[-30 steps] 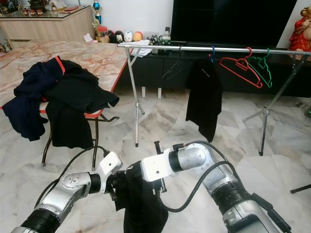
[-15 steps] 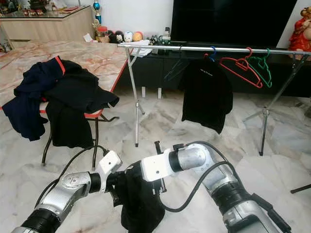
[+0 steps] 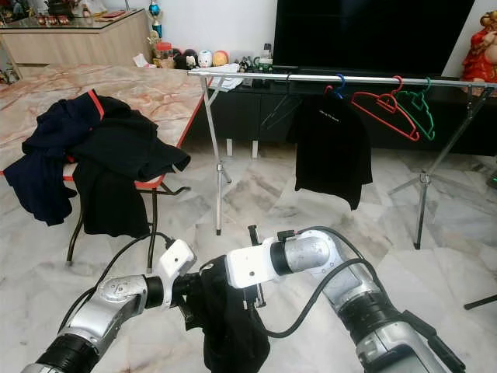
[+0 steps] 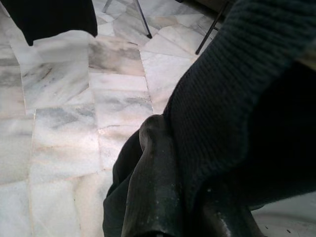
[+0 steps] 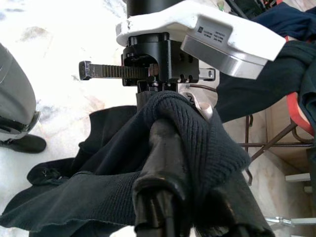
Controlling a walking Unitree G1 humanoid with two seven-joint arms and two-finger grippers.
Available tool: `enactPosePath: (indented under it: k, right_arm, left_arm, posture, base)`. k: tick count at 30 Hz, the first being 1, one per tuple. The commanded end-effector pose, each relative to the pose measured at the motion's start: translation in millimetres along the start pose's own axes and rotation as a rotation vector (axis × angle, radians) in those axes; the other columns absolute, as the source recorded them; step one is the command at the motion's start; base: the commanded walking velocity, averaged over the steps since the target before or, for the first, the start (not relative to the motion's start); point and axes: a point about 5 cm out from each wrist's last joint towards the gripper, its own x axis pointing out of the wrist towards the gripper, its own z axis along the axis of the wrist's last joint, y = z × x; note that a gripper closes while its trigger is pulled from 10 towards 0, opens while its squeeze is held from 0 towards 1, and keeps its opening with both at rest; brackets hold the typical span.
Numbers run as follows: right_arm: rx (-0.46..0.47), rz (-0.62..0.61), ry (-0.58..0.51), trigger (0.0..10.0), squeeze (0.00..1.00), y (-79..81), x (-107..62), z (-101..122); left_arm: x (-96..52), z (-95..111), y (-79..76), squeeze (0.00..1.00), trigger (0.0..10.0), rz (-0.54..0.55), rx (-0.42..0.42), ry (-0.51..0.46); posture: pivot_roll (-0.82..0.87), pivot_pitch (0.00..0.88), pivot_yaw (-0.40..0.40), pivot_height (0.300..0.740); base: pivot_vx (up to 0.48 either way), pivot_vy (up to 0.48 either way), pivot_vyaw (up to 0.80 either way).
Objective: Hang hanger
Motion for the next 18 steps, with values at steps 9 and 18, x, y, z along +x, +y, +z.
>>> enactPosePath:
  k: [9, 18]
  right_arm:
    - [0.135, -0.14, -0.034, 10.0, 1.0, 3.5, -18.4, -10]
    - [0.34, -0.234, 0.008, 10.0, 1.0, 26.0, -35.6, -39]
  left_arm:
    - [-3.0, 8, 7.9, 0.0, 0.0, 0.078, 0.035, -0.019]
    - [-4.5, 8, 19.9, 0.0, 0.0, 0.194, 0.069, 0.024]
  posture:
    - [0.01, 0.004, -0.007, 0.74]
    - [0.01, 0.016, -0.008, 0.74]
  base:
    - [0.0, 0.0, 0.0]
    - [0.0, 0.0, 0.0]
